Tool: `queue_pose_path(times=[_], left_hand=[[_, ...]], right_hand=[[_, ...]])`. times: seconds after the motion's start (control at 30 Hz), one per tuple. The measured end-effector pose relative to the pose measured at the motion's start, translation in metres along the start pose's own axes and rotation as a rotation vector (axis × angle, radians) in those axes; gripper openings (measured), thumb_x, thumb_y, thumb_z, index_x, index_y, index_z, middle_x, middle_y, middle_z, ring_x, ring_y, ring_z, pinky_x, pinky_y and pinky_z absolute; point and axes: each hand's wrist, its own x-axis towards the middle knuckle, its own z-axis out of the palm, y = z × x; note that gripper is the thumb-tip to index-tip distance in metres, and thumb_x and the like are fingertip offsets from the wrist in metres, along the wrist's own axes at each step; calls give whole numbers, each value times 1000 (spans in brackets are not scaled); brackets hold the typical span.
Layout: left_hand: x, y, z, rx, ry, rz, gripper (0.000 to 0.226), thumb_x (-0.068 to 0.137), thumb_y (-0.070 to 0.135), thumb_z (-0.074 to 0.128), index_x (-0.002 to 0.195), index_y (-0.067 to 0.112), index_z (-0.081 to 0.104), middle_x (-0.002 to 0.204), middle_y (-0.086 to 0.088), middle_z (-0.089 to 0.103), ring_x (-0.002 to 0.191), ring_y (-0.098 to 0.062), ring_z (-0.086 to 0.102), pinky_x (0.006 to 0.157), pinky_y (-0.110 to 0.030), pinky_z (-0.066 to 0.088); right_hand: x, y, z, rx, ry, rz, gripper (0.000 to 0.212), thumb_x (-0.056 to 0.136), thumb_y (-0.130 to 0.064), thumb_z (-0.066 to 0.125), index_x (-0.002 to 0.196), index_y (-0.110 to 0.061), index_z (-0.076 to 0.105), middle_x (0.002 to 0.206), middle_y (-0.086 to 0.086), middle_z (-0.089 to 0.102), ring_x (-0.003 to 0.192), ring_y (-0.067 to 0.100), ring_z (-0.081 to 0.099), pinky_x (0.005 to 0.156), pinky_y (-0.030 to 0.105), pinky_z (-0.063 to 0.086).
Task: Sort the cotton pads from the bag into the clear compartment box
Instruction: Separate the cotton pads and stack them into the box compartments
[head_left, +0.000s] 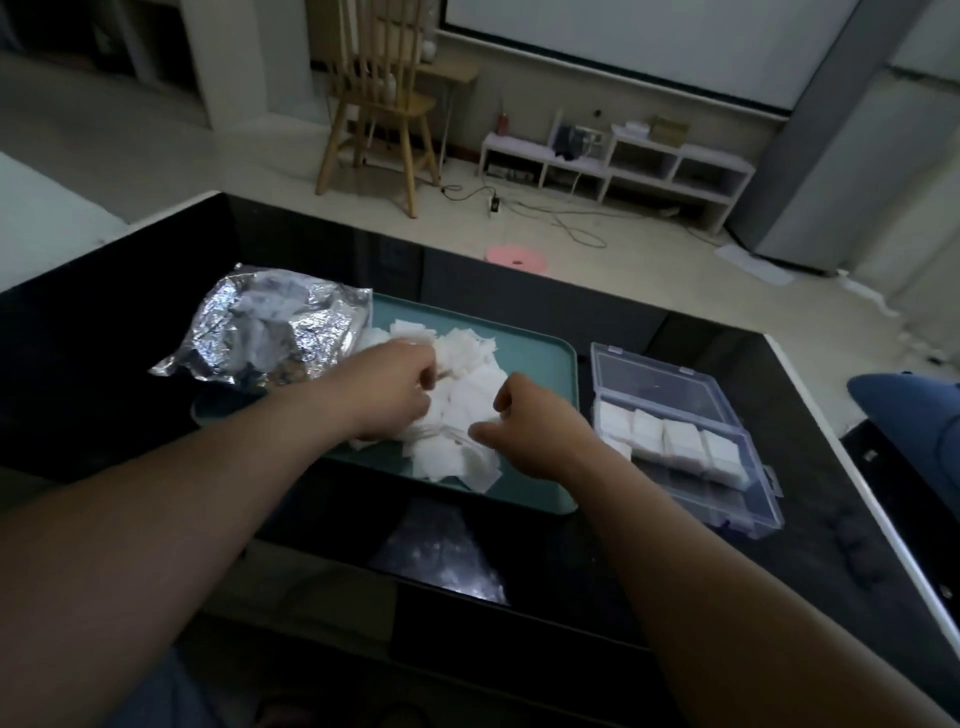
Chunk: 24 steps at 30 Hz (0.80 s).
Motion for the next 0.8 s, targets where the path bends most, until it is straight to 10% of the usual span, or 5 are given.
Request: queue_pose_path(times=[0.3, 0.8], left_hand=[[4, 2, 12, 281, -118, 14, 75, 83, 49, 72, 147, 30, 39, 145, -6, 49, 132, -31, 46, 104, -47, 41], [7, 10, 4, -9, 141, -27, 15, 101, 16, 40, 104, 18, 55, 103, -7, 66, 93, -31, 60, 88, -43, 42]], right_hand=[[15, 9, 11, 169, 103, 92, 27, 87, -18, 74, 105, -20, 54, 92, -2, 66, 84, 22, 64, 73, 40, 56], [23, 11, -16, 265, 70, -45, 8, 101, -23, 63, 98, -18, 69, 92, 0, 72, 85, 22, 70, 77, 37, 57]])
